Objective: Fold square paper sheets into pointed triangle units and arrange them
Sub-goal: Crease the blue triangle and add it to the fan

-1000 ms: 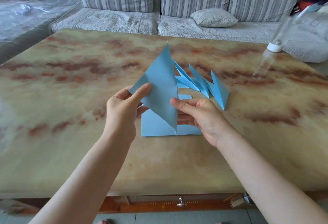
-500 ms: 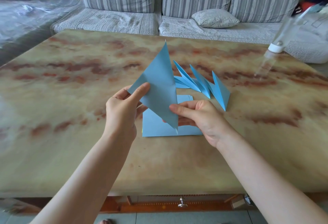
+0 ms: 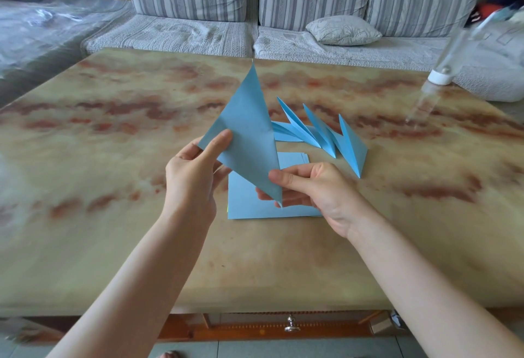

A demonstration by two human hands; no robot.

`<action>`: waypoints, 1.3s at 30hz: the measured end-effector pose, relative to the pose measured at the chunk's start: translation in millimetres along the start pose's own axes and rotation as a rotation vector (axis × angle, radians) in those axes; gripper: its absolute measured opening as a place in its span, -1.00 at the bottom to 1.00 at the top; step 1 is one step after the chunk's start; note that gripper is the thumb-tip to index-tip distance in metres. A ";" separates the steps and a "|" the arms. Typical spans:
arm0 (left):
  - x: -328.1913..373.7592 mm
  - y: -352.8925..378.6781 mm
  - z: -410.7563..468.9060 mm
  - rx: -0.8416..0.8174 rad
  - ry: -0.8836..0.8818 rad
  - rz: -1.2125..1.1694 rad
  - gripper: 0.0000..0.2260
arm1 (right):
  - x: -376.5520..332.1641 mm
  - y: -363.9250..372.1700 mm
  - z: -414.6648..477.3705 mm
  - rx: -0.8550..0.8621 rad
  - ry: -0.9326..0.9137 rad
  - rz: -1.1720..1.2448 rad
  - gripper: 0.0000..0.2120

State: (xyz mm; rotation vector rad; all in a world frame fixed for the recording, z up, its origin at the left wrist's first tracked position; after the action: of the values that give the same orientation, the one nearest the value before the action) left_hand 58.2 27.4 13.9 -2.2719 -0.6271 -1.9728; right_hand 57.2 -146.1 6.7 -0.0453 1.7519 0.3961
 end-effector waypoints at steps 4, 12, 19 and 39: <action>1.9 -2.5 1.1 0.017 0.010 0.002 -0.97 | -0.5 1.7 -1.7 -0.024 0.008 -0.043 -0.78; 4.0 -5.4 1.6 0.047 0.024 -0.005 -0.96 | 3.6 3.2 -3.7 -0.046 0.051 -0.084 -0.76; 3.4 -7.2 2.8 0.049 0.023 -0.013 -0.97 | 4.1 3.5 -4.1 -0.055 0.068 -0.100 -0.79; 6.6 -12.3 4.4 0.091 0.047 -0.004 -0.96 | 10.5 7.8 -8.0 -0.106 0.121 -0.168 -0.85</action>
State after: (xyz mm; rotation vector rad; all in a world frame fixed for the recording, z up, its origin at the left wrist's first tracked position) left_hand 58.6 41.7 16.9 -2.1678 -0.7024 -1.9506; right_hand 45.4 -139.2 -0.1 -0.2963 1.8291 0.3691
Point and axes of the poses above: each hand's wrist, its own z-axis towards the middle knuckle, its own y-axis out of the palm, x = y × z, the point moved 9 cm from there along z, towards the middle knuckle, and after that the axes turned 14 degrees about z, right-handed, at the moved point
